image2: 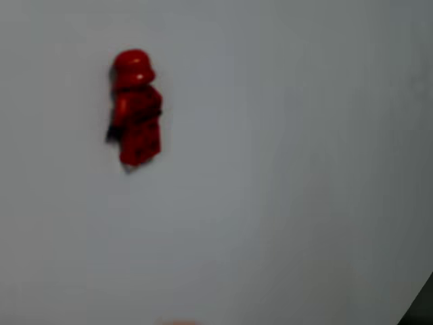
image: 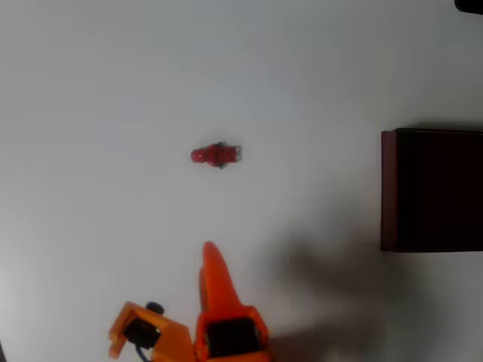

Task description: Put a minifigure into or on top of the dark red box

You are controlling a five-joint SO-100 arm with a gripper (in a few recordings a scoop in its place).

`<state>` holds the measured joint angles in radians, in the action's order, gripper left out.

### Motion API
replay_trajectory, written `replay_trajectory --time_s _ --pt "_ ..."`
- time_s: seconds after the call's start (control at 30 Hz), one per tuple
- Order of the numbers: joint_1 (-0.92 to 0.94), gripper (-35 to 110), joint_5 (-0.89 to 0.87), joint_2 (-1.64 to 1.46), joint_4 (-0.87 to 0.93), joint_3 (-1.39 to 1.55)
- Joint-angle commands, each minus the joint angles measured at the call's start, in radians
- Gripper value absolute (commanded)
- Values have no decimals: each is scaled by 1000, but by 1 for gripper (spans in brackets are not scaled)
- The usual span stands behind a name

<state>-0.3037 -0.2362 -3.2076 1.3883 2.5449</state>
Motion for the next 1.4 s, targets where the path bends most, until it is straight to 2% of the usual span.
replay_trajectory --time_s 0.0,0.3,0.53,0.83,1.1,1.37 --pt "-6 21 -6 255 8 -212" --pt "-34 25 -14 756 130 -683" --pt "-55 25 -5 1023 201 -877" --pt "-121 27 -110 1413 337 -1163" --pt "-143 27 -173 1552 337 -1278" --pt "-20 28 -126 1663 336 -1302"
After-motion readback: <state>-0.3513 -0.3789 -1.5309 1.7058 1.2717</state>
